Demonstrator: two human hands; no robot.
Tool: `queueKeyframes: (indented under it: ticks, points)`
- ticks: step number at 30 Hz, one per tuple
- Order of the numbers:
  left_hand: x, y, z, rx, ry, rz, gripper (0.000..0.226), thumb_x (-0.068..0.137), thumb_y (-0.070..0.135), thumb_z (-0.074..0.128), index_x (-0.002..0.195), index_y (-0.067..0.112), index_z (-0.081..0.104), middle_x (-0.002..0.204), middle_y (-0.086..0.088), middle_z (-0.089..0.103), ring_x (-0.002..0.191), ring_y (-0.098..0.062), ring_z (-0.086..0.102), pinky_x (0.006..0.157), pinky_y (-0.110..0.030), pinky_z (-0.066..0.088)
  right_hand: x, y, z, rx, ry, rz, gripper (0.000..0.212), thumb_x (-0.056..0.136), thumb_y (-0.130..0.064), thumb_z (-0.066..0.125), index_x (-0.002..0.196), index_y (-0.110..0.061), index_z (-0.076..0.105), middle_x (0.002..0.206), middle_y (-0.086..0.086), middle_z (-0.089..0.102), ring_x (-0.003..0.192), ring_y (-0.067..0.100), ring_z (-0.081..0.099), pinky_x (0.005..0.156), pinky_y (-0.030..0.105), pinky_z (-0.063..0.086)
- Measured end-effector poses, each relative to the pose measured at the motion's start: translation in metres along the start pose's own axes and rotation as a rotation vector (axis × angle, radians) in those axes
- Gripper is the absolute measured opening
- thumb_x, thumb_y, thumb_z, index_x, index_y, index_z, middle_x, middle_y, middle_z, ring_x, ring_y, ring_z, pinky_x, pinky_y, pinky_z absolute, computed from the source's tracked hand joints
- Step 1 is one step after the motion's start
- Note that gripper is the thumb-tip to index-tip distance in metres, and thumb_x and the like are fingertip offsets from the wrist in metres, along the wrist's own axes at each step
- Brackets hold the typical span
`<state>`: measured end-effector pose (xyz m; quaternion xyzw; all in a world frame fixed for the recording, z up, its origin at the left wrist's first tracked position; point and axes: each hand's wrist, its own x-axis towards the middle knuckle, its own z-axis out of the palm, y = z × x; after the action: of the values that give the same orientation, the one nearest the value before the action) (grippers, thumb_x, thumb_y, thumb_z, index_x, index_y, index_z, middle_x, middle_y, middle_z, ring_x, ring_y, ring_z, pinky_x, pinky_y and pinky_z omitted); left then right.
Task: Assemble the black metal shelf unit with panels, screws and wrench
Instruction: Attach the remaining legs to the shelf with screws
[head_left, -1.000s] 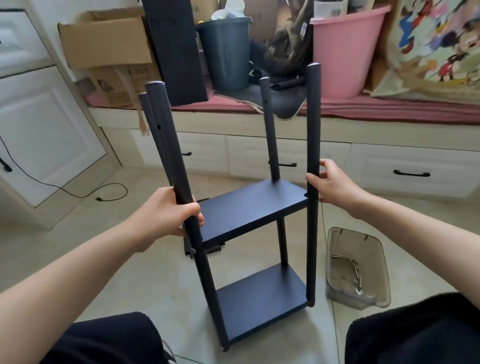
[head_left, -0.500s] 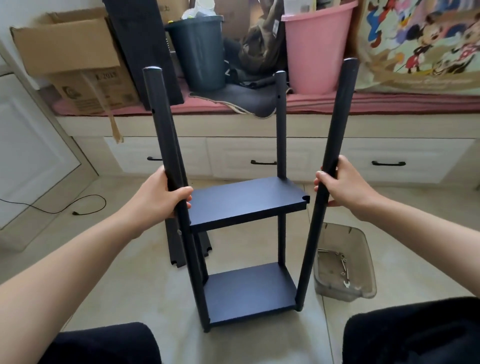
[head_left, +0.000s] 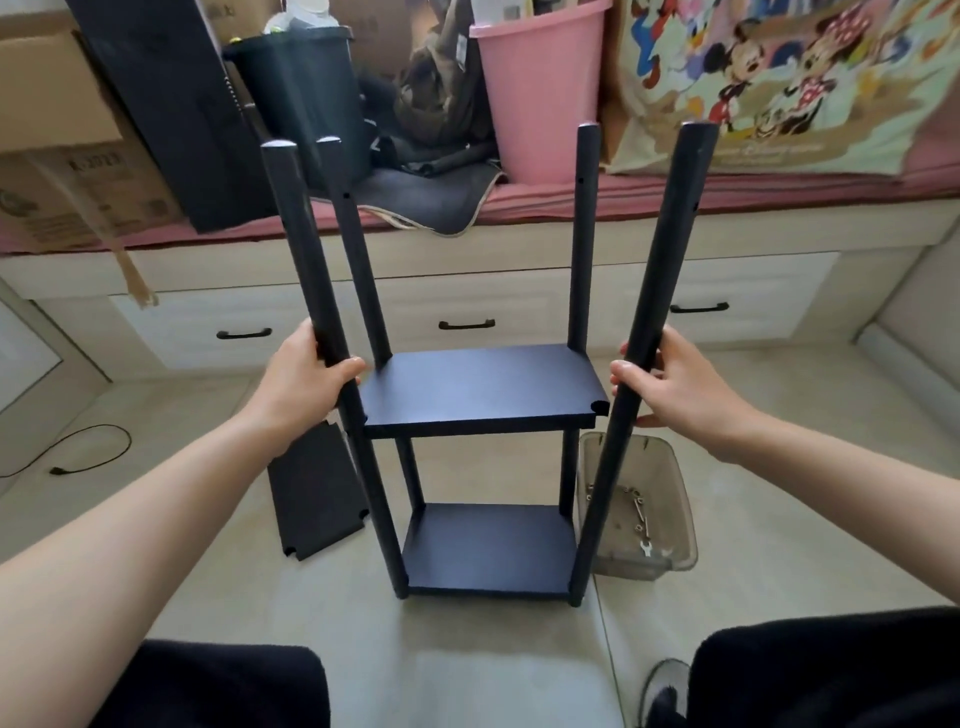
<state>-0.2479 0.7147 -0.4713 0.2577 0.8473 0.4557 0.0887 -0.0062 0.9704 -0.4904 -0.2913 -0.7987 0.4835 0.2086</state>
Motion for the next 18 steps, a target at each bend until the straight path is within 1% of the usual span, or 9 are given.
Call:
queueKeyframes:
  ticks: [5, 8, 11, 15, 18]
  points:
    - [0.003, 0.002, 0.004, 0.017, 0.038, -0.029, 0.024, 0.094, 0.01, 0.068, 0.091, 0.026, 0.051, 0.106, -0.011, 0.067, 0.102, -0.033, 0.066, 0.094, -0.056, 0.054, -0.006, -0.001, 0.003, 0.023, -0.043, 0.012, 0.012, 0.097, -0.022, 0.059, 0.1, -0.013, 0.051, 0.096, 0.019, 0.063, 0.087, 0.034, 0.069, 0.073, 0.057, 0.059]
    - [0.0, -0.001, 0.001, 0.048, 0.059, -0.04, 0.018, 0.093, 0.009, 0.07, 0.098, 0.019, 0.054, 0.105, -0.011, 0.066, 0.102, -0.033, 0.066, 0.093, -0.055, 0.055, -0.008, -0.003, 0.013, 0.008, -0.063, -0.004, 0.01, 0.097, -0.02, 0.059, 0.098, -0.012, 0.052, 0.096, 0.021, 0.062, 0.089, 0.038, 0.066, 0.072, 0.058, 0.058]
    - [-0.004, -0.006, -0.005, 0.1, 0.084, -0.058, 0.02, 0.092, 0.009, 0.072, 0.105, 0.01, 0.056, 0.103, -0.013, 0.065, 0.102, -0.035, 0.065, 0.091, -0.055, 0.055, -0.009, -0.003, 0.024, -0.025, -0.075, -0.026, 0.009, 0.096, -0.021, 0.058, 0.096, -0.014, 0.052, 0.095, 0.016, 0.063, 0.09, 0.036, 0.064, 0.077, 0.056, 0.057]
    - [-0.014, -0.013, -0.013, 0.131, 0.118, -0.059, 0.022, 0.089, 0.008, 0.074, 0.102, 0.009, 0.057, 0.098, -0.014, 0.066, 0.096, -0.034, 0.067, 0.088, -0.055, 0.057, -0.004, -0.003, 0.033, -0.037, -0.092, -0.037, 0.007, 0.096, -0.021, 0.058, 0.093, -0.018, 0.053, 0.094, 0.012, 0.064, 0.092, 0.034, 0.063, 0.082, 0.056, 0.055]
    - [-0.022, -0.016, -0.017, 0.17, 0.14, -0.053, 0.021, 0.088, 0.009, 0.076, 0.098, 0.006, 0.059, 0.093, -0.013, 0.068, 0.091, -0.033, 0.068, 0.084, -0.053, 0.058, 0.001, -0.004, 0.037, -0.033, -0.108, -0.05, 0.006, 0.097, -0.02, 0.058, 0.095, -0.018, 0.053, 0.095, 0.011, 0.063, 0.095, 0.034, 0.063, 0.084, 0.056, 0.054]
